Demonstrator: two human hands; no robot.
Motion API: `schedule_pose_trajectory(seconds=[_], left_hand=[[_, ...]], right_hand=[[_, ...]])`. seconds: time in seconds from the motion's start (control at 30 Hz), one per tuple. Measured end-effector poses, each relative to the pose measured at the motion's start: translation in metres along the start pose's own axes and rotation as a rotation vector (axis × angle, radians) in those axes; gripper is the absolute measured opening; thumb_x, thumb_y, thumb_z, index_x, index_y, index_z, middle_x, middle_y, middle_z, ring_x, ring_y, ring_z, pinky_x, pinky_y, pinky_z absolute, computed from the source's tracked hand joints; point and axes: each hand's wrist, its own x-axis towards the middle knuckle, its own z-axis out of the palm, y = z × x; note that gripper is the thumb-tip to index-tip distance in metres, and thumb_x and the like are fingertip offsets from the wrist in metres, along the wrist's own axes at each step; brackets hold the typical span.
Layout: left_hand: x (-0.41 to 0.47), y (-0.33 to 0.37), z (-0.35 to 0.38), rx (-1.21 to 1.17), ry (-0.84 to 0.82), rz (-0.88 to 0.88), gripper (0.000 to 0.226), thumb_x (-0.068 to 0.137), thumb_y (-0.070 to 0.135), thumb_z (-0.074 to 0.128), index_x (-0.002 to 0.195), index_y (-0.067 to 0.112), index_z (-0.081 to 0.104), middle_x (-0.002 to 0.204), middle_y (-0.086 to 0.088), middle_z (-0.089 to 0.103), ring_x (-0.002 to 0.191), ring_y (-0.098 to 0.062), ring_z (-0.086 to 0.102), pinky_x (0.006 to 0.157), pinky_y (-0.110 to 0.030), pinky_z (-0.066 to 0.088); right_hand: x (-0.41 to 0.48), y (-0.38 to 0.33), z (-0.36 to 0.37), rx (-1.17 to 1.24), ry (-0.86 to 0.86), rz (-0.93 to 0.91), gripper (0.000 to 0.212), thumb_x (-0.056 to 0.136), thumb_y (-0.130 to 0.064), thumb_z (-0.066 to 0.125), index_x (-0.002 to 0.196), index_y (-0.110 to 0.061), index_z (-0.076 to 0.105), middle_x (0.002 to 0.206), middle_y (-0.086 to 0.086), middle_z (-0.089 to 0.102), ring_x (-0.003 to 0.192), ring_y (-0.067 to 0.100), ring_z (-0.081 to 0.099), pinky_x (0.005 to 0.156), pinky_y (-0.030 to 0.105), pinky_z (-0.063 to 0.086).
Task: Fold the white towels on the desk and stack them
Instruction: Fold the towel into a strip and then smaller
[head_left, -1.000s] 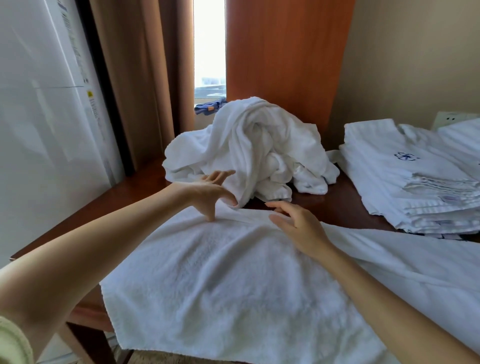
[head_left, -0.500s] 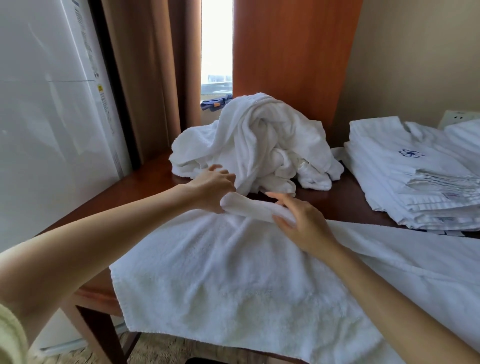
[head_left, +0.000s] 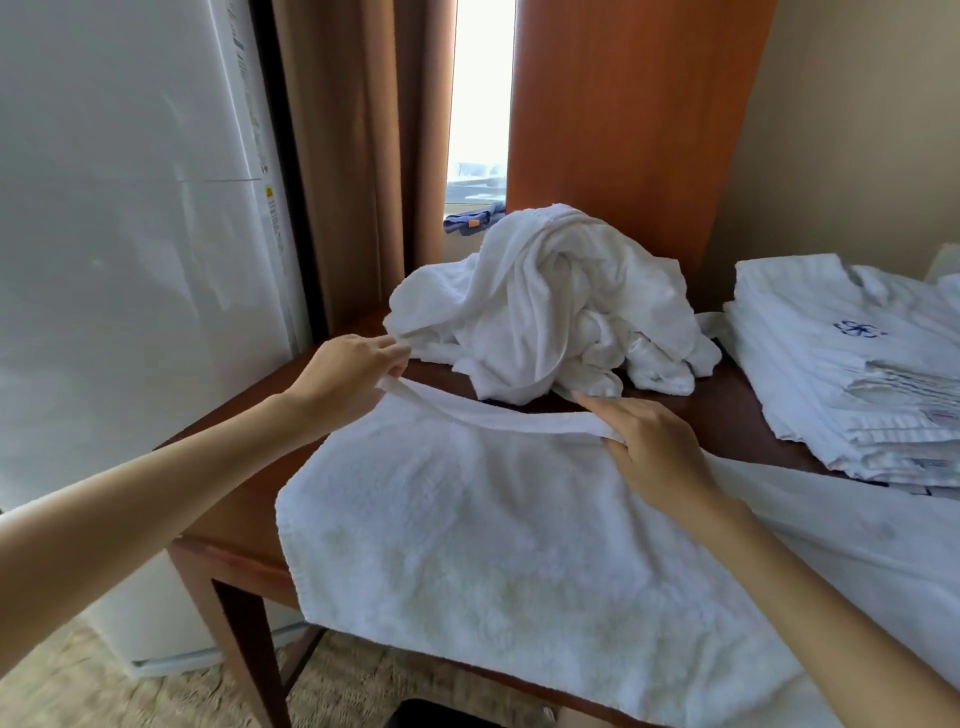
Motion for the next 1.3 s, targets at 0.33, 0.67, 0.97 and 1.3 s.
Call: schedule_pose_trajectory(seconds=[0.33, 0.67, 0.97, 1.3], left_hand=[[-0.064, 0.005, 0.013, -0.109, -0.625, 0.012, 0.088, 0.089, -0.006, 0.038, 0.15, 0.048, 0.005, 0.162, 0.01, 0.005, 0.141, -0.018, 0.032, 0.083, -0.02, 0.041], [-0.016, 0.021, 0.013, 0.27, -0.634, 0.025, 0.09, 0.094, 0.015, 0.058, 0.153, 0.034, -0.008, 0.162, -0.009, 0.003, 0.149, -0.028, 0.002, 0.119, -0.049, 0.011], [-0.044, 0.051, 0.035, -0.345, -0.593, -0.049, 0.074, 0.082, 0.075, 0.013, 0.15, 0.047, 0.002, 0.161, 0.01, -0.003, 0.149, -0.019, -0.005, 0.118, -0.053, -0.005], [-0.022, 0.047, 0.034, -0.314, -0.651, -0.139, 0.079, 0.078, 0.077, 0.002, 0.149, 0.046, 0.016, 0.161, 0.013, 0.004, 0.15, -0.022, -0.001, 0.11, -0.067, -0.012]], right_hand=[[-0.033, -0.013, 0.003, 0.028, -0.49, 0.017, 0.059, 0.097, -0.01, 0.048, 0.149, -0.034, 0.032, 0.157, -0.016, 0.023, 0.143, -0.002, 0.02, 0.11, 0.011, 0.012], [-0.009, -0.022, 0.027, -0.089, -0.584, 0.048, 0.057, 0.1, -0.022, 0.038, 0.153, -0.032, 0.019, 0.162, -0.009, 0.009, 0.149, 0.009, 0.007, 0.117, 0.024, 0.009], [-0.013, -0.022, 0.026, -0.022, -0.552, 0.046, 0.056, 0.099, -0.019, 0.041, 0.152, -0.031, 0.025, 0.161, -0.007, 0.015, 0.149, 0.01, 0.008, 0.119, 0.025, 0.007], [-0.016, -0.027, 0.012, 0.011, -0.58, 0.049, 0.052, 0.102, -0.028, 0.041, 0.151, -0.037, 0.026, 0.16, -0.011, 0.018, 0.148, 0.008, 0.012, 0.119, 0.028, 0.013]])
